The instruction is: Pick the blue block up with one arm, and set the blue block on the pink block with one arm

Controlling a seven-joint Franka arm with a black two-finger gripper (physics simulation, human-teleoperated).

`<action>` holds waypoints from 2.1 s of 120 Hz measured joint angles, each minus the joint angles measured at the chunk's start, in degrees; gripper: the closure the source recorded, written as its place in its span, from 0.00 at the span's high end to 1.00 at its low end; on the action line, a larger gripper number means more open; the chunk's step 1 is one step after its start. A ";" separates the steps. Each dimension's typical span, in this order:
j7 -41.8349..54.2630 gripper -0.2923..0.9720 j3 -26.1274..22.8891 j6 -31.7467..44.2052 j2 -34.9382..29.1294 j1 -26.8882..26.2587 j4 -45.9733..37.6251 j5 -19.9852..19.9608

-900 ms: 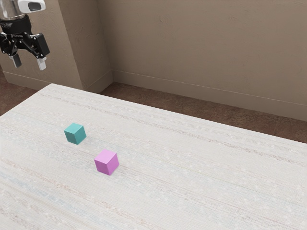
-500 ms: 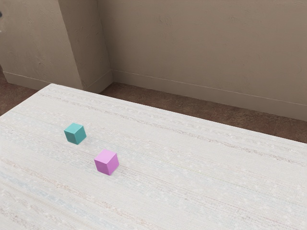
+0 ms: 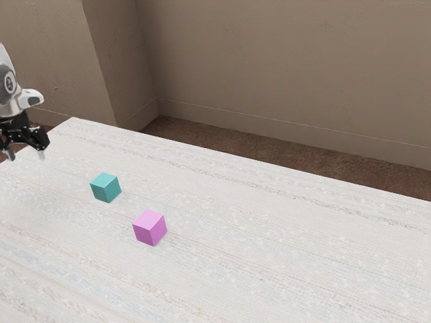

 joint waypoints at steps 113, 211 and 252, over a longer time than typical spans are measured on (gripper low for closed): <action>16.51 0.77 -15.86 13.50 9.21 1.95 -0.58 3.94; 11.43 0.77 -18.73 14.25 17.25 3.25 5.47 -0.76; 10.06 0.65 -18.93 14.29 17.91 3.56 5.79 -0.66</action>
